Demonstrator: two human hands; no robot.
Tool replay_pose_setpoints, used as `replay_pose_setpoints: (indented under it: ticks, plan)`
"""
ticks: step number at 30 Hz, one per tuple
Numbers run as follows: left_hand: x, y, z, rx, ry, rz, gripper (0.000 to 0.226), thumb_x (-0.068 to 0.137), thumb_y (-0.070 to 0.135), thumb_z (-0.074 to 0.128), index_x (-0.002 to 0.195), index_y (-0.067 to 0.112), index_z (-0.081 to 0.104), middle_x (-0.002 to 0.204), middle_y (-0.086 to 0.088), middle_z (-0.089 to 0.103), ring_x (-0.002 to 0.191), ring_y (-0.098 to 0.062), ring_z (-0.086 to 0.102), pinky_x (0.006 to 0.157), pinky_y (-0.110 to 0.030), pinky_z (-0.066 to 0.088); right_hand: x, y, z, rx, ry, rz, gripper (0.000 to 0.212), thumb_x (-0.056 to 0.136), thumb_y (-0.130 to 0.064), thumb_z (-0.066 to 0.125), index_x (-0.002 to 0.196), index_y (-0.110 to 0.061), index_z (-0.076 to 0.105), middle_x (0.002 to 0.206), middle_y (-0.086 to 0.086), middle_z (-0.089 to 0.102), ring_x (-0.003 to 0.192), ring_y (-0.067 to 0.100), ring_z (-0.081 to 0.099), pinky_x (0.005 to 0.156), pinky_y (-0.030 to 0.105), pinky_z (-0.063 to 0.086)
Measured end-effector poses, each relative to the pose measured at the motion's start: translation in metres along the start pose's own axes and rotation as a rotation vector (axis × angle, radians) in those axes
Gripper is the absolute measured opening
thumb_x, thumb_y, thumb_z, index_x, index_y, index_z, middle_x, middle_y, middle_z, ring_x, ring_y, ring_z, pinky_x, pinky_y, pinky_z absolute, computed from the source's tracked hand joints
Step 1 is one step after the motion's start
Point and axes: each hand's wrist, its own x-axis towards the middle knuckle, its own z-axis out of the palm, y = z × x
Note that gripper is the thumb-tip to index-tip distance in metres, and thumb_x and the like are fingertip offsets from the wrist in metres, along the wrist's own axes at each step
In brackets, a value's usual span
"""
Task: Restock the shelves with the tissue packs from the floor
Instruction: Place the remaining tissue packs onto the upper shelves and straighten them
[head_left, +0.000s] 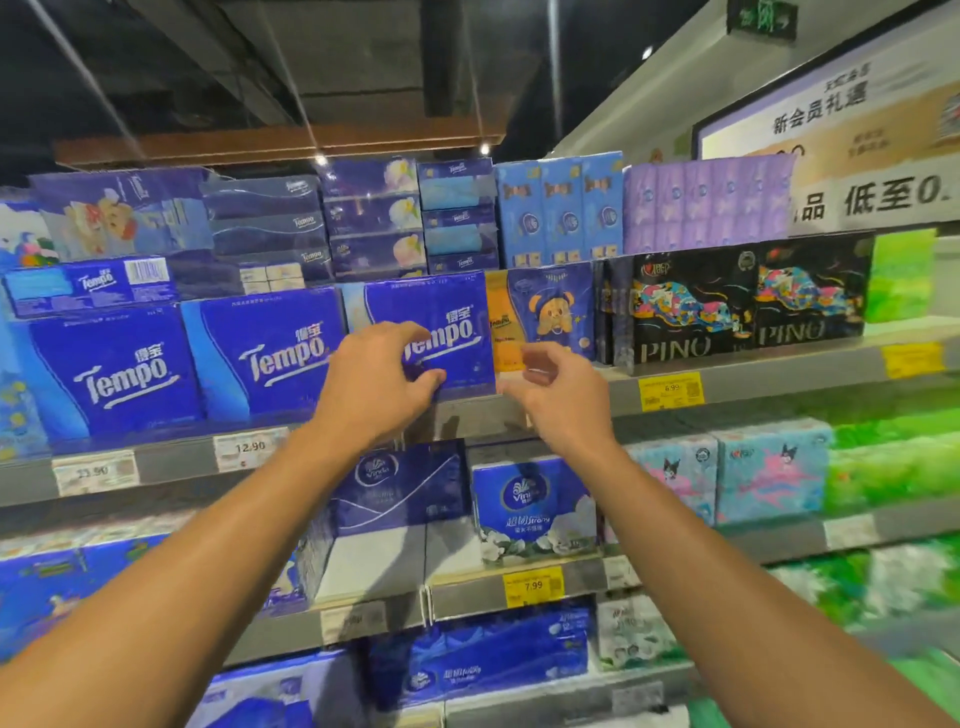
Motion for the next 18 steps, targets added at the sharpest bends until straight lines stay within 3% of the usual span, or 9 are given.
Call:
replay_pose_setpoints:
  ticks: [6, 8, 12, 14, 16, 18]
  plan:
    - [-0.053, 0.034, 0.027, -0.367, -0.135, 0.139, 0.054, 0.079, 0.043, 0.075, 0.127, 0.023, 0.061, 0.123, -0.003, 0.066, 0.113, -0.024, 0.060, 0.097, -0.033, 0.043, -0.095, -0.002, -0.039, -0.221, 0.215, 0.070, 0.051, 0.076, -0.027, 0.080, 0.123, -0.024, 0.061, 0.114, -0.011, 0.066, 0.105, 0.010, 0.063, 0.095, 0.040, 0.052]
    - [-0.081, 0.055, 0.045, -0.517, -0.212, 0.143, 0.055, 0.076, 0.048, 0.073, 0.122, 0.020, 0.065, 0.117, -0.005, 0.070, 0.109, -0.024, 0.064, 0.095, -0.036, 0.048, -0.143, 0.001, -0.058, -0.280, 0.278, 0.168, 0.055, 0.076, -0.025, 0.081, 0.127, -0.021, 0.059, 0.119, -0.003, 0.065, 0.109, 0.015, 0.062, 0.096, 0.042, 0.050]
    - [-0.162, 0.129, 0.072, -0.786, -0.465, 0.122, 0.059, 0.071, 0.055, 0.066, 0.118, 0.019, 0.067, 0.115, -0.004, 0.071, 0.105, -0.021, 0.065, 0.093, -0.035, 0.050, -0.258, 0.006, -0.113, -0.504, 0.446, 0.369, 0.067, 0.064, -0.046, 0.075, 0.126, -0.025, 0.059, 0.121, 0.003, 0.066, 0.108, 0.017, 0.063, 0.095, 0.044, 0.050]
    - [-0.210, 0.177, 0.072, -0.896, -0.586, 0.172, 0.062, 0.070, 0.059, 0.067, 0.118, 0.019, 0.067, 0.115, -0.001, 0.070, 0.104, -0.018, 0.065, 0.094, -0.032, 0.050, -0.321, -0.001, -0.147, -0.601, 0.517, 0.485, 0.068, 0.065, -0.048, 0.076, 0.126, -0.025, 0.058, 0.122, 0.005, 0.066, 0.109, 0.020, 0.063, 0.095, 0.044, 0.049]
    - [-0.261, 0.224, 0.062, -0.958, -0.718, 0.240, 0.057, 0.074, 0.053, 0.074, 0.119, 0.018, 0.067, 0.115, 0.001, 0.070, 0.104, -0.015, 0.065, 0.091, -0.027, 0.048, -0.384, -0.013, -0.178, -0.660, 0.607, 0.597, 0.063, 0.069, -0.041, 0.080, 0.126, -0.023, 0.059, 0.120, 0.004, 0.066, 0.108, 0.021, 0.064, 0.097, 0.041, 0.048]
    - [-0.314, 0.269, 0.049, -1.006, -0.826, 0.323, 0.051, 0.077, 0.046, 0.077, 0.118, 0.017, 0.067, 0.114, 0.000, 0.070, 0.103, -0.015, 0.065, 0.092, -0.029, 0.049, -0.447, -0.027, -0.206, -0.691, 0.711, 0.676, 0.060, 0.069, -0.039, 0.081, 0.123, -0.022, 0.061, 0.115, 0.000, 0.068, 0.102, 0.018, 0.066, 0.093, 0.029, 0.048]
